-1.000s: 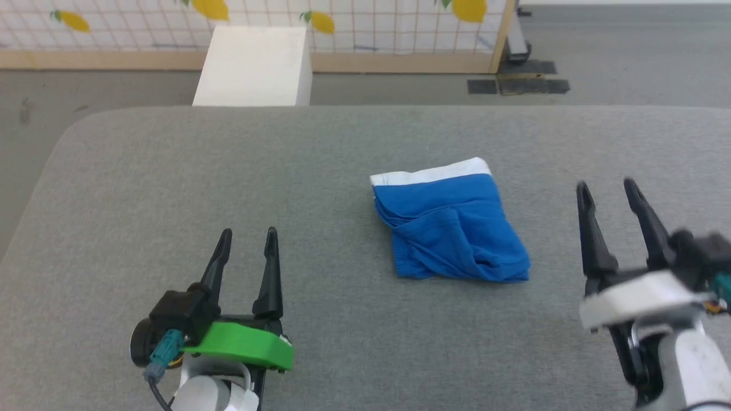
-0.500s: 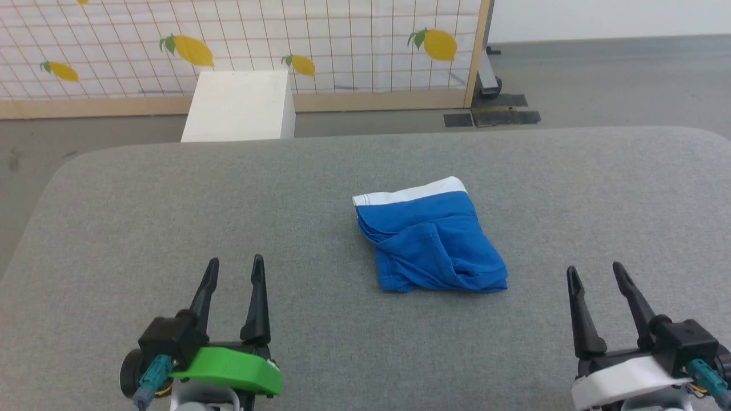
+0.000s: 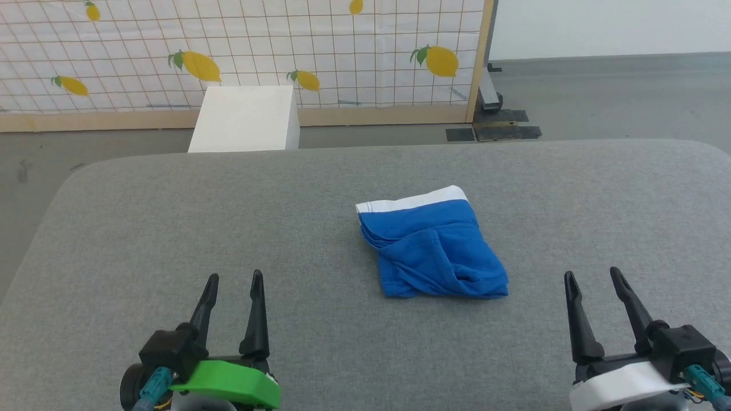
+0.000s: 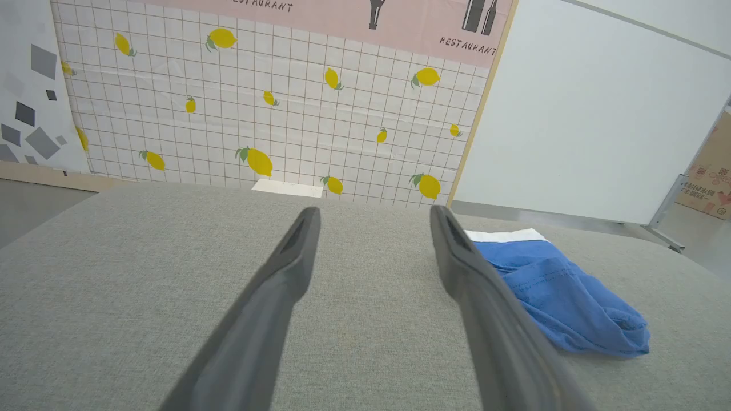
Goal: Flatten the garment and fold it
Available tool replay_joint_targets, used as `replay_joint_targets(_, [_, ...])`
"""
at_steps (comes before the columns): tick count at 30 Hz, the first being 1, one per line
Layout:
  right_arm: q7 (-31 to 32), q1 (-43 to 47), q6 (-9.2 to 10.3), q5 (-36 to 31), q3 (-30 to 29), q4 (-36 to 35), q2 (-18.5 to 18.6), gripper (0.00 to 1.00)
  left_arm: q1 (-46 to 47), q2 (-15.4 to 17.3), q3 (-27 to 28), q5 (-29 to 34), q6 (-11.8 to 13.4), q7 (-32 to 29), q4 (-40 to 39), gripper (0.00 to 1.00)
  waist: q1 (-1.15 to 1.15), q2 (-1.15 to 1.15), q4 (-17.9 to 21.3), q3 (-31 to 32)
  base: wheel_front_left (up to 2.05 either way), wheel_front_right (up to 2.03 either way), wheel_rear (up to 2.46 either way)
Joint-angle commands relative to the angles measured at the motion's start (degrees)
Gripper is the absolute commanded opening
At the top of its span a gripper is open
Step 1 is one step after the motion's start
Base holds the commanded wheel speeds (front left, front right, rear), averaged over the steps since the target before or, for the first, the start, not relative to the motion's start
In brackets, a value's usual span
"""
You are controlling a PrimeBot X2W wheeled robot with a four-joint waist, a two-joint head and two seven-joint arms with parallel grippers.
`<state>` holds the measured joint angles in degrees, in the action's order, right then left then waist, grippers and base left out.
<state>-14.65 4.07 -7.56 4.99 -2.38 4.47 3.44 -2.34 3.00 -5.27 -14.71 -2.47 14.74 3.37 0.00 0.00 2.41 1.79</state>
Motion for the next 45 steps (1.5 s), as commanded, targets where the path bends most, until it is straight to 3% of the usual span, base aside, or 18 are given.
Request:
replay_joint_targets(1, [-0.3, 1.0, 0.08, -0.1, 0.0, -0.4, -0.2, 1.00, -0.8, -0.1, -0.1, 0.2, -0.3, 0.3, 0.1, 1.00, 0.00, 0.00, -0.1, 0.0, 0.00, 0.00, 0.00])
replay_joint_targets(16, [-0.3, 0.7, 0.08, 0.8, -0.1, -0.4, -0.4, 1.00, -0.6, -0.1, -0.1, 0.5, -0.3, 0.3, 0.2, 1.00, 0.00, 0.00, -0.5, -0.7, 0.00, 0.00, 0.00])
replay_joint_targets(18, [-0.2, 0.5, 0.08, 2.7, -0.1, -0.1, -0.4, 1.00, -0.5, -0.1, -0.2, 0.5, -0.3, 0.3, 0.1, 1.00, 0.00, 0.00, -0.6, -1.0, 0.00, 0.00, 0.00])
replay_joint_targets(21, [2.5, -1.5, 0.08, 11.6, 0.2, 0.8, -0.5, 1.00, -0.3, -0.1, -0.2, 0.7, -0.2, 0.3, -0.2, 1.00, 0.00, 0.00, -0.5, -1.9, 0.00, 0.00, 0.00])
replay_joint_targets(27, [17.9, -9.9, 0.08, 40.0, -4.1, 5.1, -0.5, 1.00, 1.4, -0.1, -0.4, 1.3, -0.5, 0.3, -0.9, 1.00, 0.00, 0.00, -1.3, -5.1, 0.00, 0.00, 0.00])
replay_joint_targets(30, [26.9, -14.6, 0.08, 47.7, -7.6, 9.6, -0.5, 1.00, 2.6, -0.1, -0.5, 1.6, -0.5, 0.3, -1.2, 1.00, 0.00, 0.00, -2.0, -6.7, 0.00, 0.00, 0.00])
replay_joint_targets(33, [38.3, -21.3, 0.08, 53.4, -13.3, 18.4, -0.2, 1.00, 4.0, -0.1, -0.8, 1.8, -0.6, 0.3, -1.4, 1.00, 0.00, 0.00, -3.1, -8.8, 0.00, 0.00, 0.00])
replay_joint_targets(38, [50.9, -31.5, 0.08, 53.8, -19.6, 31.4, 1.8, 1.00, 6.2, -0.1, -1.6, 1.9, -0.4, 0.3, -1.8, 1.00, 0.00, 0.00, -5.5, -11.5, 0.00, 0.00, 0.00])
replay_joint_targets(45, [61.1, -41.9, 0.08, 45.7, -21.9, 41.9, 4.5, 1.00, 8.6, -0.1, -3.0, 1.6, 0.1, 0.3, -2.4, 1.00, 0.00, 0.00, -9.1, -15.3, 0.00, 0.00, 0.00])
